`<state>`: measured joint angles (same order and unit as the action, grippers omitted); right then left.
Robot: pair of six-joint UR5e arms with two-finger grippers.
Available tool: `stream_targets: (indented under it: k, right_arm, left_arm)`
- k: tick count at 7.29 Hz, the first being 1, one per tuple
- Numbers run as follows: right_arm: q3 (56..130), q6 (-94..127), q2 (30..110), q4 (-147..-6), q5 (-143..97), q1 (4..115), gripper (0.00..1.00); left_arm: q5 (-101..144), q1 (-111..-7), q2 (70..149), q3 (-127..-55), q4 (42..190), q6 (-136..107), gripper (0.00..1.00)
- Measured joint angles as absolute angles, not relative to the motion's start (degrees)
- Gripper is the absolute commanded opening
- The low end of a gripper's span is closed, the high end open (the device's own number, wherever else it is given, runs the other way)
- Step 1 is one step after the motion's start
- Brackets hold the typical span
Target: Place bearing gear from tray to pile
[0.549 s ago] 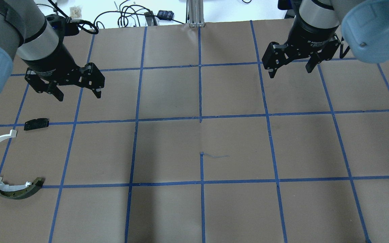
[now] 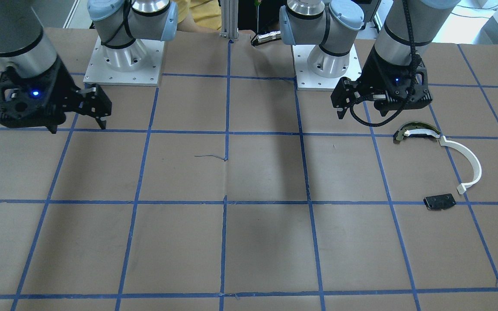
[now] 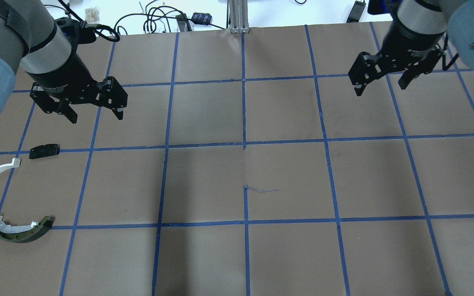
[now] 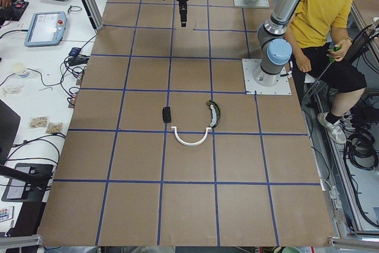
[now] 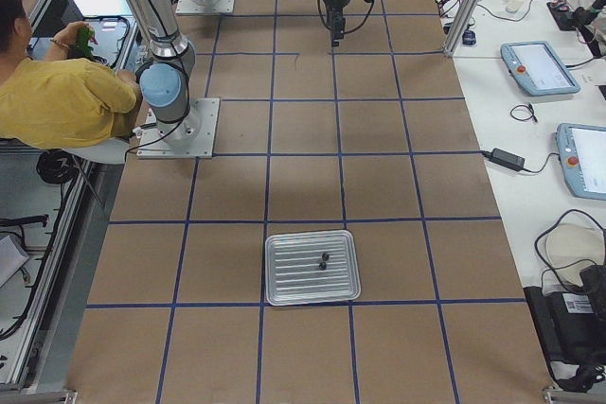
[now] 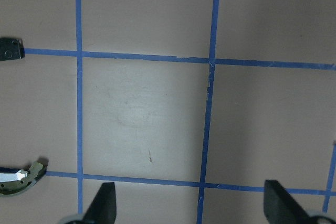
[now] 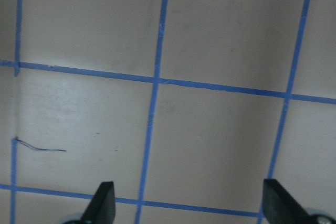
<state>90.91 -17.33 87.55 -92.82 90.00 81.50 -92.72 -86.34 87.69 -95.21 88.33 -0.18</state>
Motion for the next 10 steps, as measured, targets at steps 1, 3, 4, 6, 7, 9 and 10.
stream_targets:
  k: [1,3,4,6,7,9,10]
  right_arm:
    - [91.23,-27.55,87.21,-92.97,90.82,74.94,1.0]
    - [92.2,-48.47,84.05,-97.8,94.35,61.63,1.0]
    - [92.72,-58.17,81.02,-102.72,94.98,55.06,1.0]
    - [93.18,-75.4,73.26,-114.8,95.1,45.2,1.0]
    - [93.09,-81.75,69.34,-120.41,94.82,41.68,1.0]
    - [92.43,-92.03,63.2,-126.3,92.05,36.98,1.0]
    - [92.26,-96.14,60.85,-128.55,90.89,35.99,1.0]
  left_arm:
    - [-92.7,-86.34,87.66,-95.22,88.33,-0.18,1.0]
    - [-92.65,-86.38,87.64,-95.2,88.33,-0.19,1.0]
    - [-92.66,-86.39,87.63,-95.19,88.33,-0.21,1.0]
    - [-92.71,-86.4,87.63,-95.19,88.33,-0.18,1.0]
    - [-92.72,-86.4,87.63,-95.19,88.33,-0.18,1.0]
    - [-92.72,-86.4,87.66,-95.19,88.33,-0.21,1.0]
    - [-92.72,-86.4,87.66,-95.19,88.33,-0.27,1.0]
